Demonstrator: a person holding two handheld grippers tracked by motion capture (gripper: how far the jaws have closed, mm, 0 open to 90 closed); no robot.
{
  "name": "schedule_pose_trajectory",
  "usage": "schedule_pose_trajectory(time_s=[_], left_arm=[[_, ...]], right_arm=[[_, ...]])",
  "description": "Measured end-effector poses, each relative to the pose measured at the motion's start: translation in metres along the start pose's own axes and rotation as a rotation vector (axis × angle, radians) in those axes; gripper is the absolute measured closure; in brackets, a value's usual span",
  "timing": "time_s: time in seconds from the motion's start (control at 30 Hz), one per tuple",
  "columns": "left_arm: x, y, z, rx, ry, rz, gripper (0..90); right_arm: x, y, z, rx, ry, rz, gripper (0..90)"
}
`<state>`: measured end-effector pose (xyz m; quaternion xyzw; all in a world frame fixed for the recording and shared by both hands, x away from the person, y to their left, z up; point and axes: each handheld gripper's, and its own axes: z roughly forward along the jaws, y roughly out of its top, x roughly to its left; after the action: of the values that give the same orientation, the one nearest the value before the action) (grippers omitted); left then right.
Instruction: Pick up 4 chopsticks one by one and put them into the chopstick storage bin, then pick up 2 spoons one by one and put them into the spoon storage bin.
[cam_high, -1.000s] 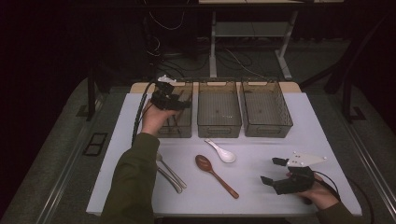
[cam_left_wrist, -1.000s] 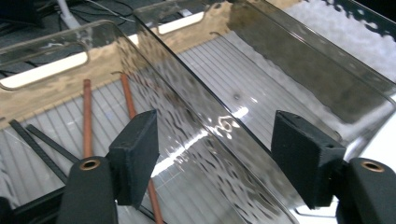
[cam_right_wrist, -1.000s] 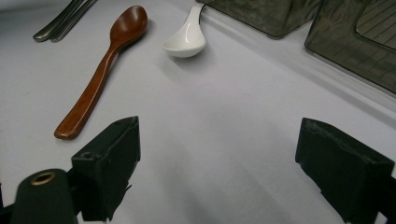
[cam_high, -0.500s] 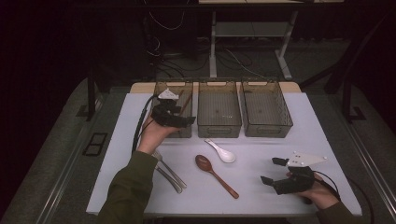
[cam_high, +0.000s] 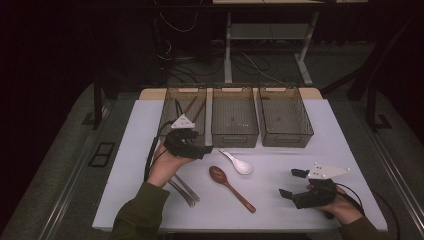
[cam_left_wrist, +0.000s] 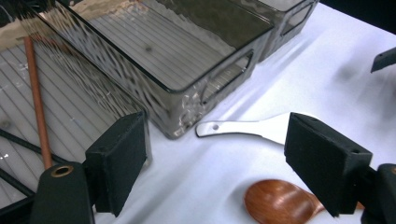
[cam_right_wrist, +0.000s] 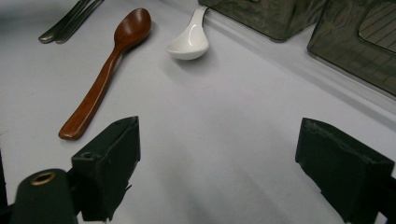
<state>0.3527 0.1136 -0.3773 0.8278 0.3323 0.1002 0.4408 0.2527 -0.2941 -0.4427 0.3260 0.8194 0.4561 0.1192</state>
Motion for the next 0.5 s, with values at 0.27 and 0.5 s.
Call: schedule_pose_trajectory(time_s=[0.27,0.5], left_arm=[[-0.013,-0.023,-0.009,-0.01,-0.022,-0.011,27.0],[-0.021,-0.039,-0.009,0.017,-0.052,-0.017,44.2]], right_arm=[[0.0,0.0,0.0,0.003,-0.004,0.002,13.9],[0.001,0.001,0.0,0.003,-0.005,-0.001,13.9]])
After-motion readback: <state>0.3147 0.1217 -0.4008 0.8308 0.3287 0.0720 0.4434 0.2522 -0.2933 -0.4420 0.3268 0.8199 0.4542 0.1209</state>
